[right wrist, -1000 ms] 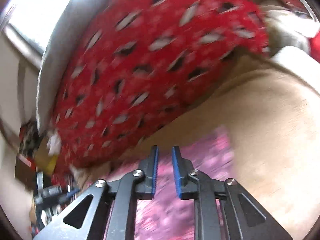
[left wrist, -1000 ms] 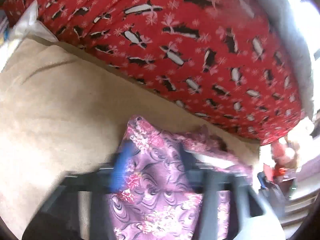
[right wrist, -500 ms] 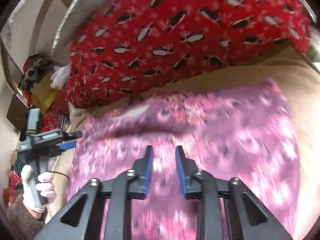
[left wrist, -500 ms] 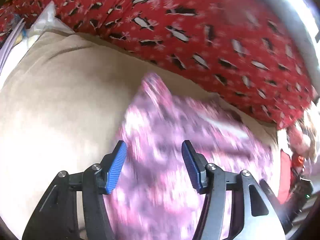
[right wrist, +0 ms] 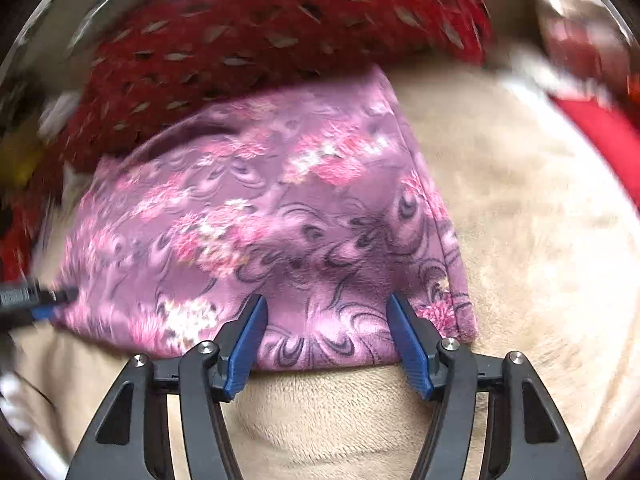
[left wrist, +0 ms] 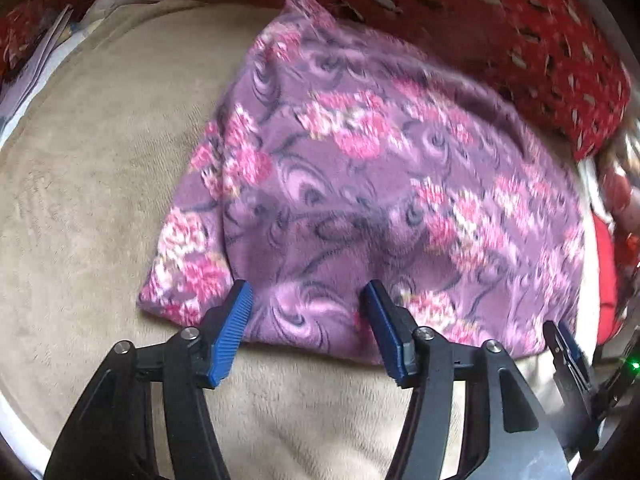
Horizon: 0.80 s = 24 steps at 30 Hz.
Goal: Fold small clothes
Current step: 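Lay the garment flat and open both grippers, smoothing the fold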
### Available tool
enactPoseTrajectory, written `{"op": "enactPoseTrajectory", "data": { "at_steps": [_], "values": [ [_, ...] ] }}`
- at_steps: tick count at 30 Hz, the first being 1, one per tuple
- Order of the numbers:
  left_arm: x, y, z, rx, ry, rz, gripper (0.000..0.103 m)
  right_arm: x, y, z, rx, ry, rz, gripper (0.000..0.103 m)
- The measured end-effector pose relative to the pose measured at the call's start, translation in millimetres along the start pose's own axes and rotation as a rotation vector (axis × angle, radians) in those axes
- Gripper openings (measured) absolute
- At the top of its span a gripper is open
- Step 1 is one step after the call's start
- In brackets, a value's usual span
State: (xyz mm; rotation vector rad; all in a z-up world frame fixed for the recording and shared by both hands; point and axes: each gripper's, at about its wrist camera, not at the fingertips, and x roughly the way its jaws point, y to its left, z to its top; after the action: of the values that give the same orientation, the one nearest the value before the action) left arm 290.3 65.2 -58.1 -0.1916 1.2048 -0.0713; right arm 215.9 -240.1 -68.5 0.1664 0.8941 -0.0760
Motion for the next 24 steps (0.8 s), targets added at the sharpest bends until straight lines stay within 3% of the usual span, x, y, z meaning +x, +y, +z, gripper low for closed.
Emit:
{"op": "enactPoseTrajectory", "data": {
  "at_steps": [6, 11, 16, 18, 20, 24],
  "values": [
    [4, 14, -4, -0.01, 0.009, -0.086, 0.071, 4, 18, 10, -0.009, 0.041, -0.089, 0.072],
    [7, 17, -3, 0.024, 0.019, -0.162, 0.087, 12, 28, 19, 0.04, 0.095, -0.174, 0.075],
    [9, -1, -8, 0.115, 0.002, -0.157, 0.102, 14, 39, 22, 0.046, 0.138, -0.259, 0.086],
    [11, -7, -7, 0.142, 0.002, -0.143, 0.103, 16, 35, 23, 0.078, 0.164, -0.283, 0.092],
    [12, -10, -6, 0.148, 0.001, -0.128, 0.103, 19, 27, 25, 0.123, 0.186, -0.288, 0.101],
    [16, -17, -3, 0.143, 0.0, -0.116, 0.103, 22, 6, 21, 0.231, 0.21, -0.225, 0.102]
  ]
}}
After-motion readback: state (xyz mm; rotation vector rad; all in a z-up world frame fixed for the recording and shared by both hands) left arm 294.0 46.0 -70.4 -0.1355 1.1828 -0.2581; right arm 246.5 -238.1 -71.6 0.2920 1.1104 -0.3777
